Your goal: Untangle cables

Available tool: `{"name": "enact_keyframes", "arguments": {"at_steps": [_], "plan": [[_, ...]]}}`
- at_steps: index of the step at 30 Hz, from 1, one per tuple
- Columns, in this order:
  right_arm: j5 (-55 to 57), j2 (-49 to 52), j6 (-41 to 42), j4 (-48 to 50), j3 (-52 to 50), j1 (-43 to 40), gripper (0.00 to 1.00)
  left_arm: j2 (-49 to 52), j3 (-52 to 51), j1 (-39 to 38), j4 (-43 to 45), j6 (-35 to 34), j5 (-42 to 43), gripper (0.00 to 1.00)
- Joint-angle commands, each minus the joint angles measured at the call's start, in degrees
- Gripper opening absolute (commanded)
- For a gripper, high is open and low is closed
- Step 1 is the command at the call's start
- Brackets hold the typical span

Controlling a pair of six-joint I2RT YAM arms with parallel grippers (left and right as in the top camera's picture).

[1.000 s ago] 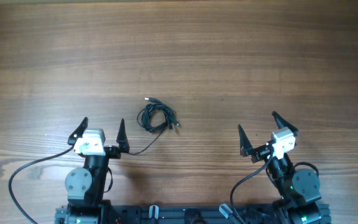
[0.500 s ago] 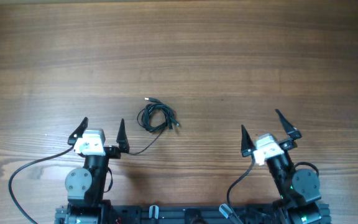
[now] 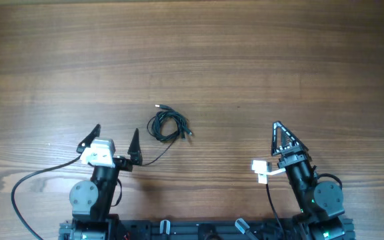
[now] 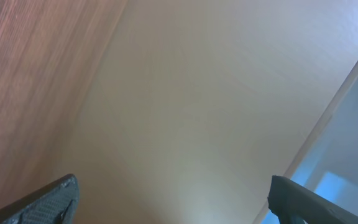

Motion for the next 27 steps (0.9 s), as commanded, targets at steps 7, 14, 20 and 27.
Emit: {"name": "enact_keyframes", "arguments": {"at_steps": [7,14,20,27], "plan": [[0.5,0.1,-2.7,0.2,-0.1,0.3,1.00,0.1,-0.2,-0.2,14.0,-8.6,9.7,1.00],[0.5,0.1,-2.7,0.2,-0.1,0.3,1.00,0.1,-0.2,-0.2,33.0,-13.9,6.9,1.00],[0.5,0.1,-2.7,0.2,-0.1,0.3,1.00,0.1,-0.2,-0.2,35.0,-13.9,1.2,1.00],[0.5,0.1,-2.7,0.2,-0.1,0.3,1.00,0.1,-0.2,-0.2,41.4,-15.5,1.8,1.00]]}}
